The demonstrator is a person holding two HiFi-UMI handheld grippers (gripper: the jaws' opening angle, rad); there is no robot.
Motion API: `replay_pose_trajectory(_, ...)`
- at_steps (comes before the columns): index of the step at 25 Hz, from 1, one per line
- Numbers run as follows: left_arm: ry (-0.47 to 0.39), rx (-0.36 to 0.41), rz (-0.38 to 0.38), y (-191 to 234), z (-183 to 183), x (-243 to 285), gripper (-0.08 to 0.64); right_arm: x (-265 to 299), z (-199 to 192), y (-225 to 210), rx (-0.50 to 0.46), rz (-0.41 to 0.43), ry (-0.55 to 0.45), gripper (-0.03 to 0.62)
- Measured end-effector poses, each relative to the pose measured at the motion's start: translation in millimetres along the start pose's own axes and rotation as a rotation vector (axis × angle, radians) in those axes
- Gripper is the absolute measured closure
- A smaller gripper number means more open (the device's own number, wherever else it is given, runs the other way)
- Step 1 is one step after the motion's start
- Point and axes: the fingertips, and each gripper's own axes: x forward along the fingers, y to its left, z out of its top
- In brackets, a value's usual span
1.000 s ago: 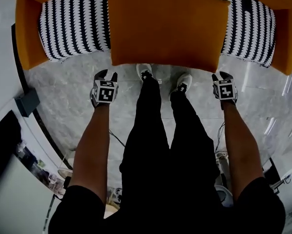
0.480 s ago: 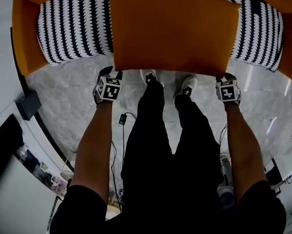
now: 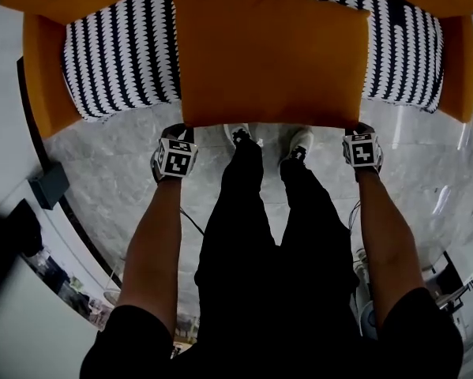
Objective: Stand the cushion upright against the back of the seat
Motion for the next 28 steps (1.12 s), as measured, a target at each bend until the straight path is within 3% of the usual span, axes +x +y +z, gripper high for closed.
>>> replay_pose_trajectory(12,-0.073,-0.014,-0.002,13.3,34.6,-71.2,0.526,-87.2,46.0,-11.1,0.076,-0.032,-0.196,0.537)
replay_pose_trajectory(22,-0.208,-0.098,0.015,35.7,84.7,-134.3,0.528,-147.1,79.5,-14.7,0.161,-0.059,-0.268,0.537)
replay_pose_trajectory(28,-0.276,-0.101,-0.005,50.1,111.5,-164.9,0.528,-175.5,97.4,-19.8,0.242,-0.076,-0.278,0.538)
